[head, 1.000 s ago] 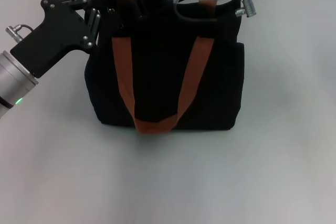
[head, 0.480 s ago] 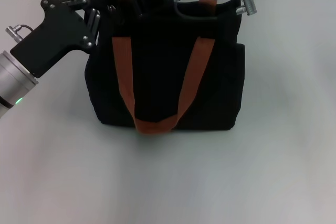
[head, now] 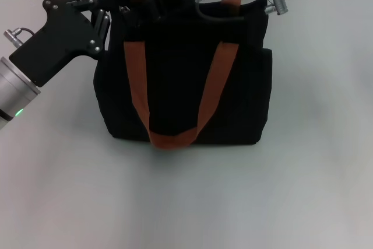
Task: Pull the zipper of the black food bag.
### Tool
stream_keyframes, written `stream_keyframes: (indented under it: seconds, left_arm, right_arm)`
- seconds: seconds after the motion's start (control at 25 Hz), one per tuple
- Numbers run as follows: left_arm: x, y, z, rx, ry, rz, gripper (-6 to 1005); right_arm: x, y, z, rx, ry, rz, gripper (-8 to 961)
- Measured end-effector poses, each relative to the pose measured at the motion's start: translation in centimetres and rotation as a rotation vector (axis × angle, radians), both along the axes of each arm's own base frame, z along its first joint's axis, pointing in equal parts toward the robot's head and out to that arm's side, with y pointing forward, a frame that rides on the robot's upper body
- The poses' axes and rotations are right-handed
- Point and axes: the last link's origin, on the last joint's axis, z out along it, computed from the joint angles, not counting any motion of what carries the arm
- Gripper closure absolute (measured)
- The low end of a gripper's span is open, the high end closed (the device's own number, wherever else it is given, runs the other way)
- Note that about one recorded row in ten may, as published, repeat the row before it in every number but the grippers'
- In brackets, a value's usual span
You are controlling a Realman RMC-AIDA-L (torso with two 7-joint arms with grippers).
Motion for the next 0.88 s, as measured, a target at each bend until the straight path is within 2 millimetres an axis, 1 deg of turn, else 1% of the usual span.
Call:
stream_keyframes:
  seconds: [0.48, 0.88]
  left_arm:
    - [-0.2, -0.2, 0.0, 0.001, -0.003, 0.003, 972]
    - [-0.3, -0.3, 0.1, 0.006, -0.001, 0.008, 973]
  right_arm:
    - [0.2, -0.3, 0.1, 0.009, -0.051, -0.011, 955]
    - [1.1, -0.3, 1.1, 0.060, -0.110, -0.073, 955]
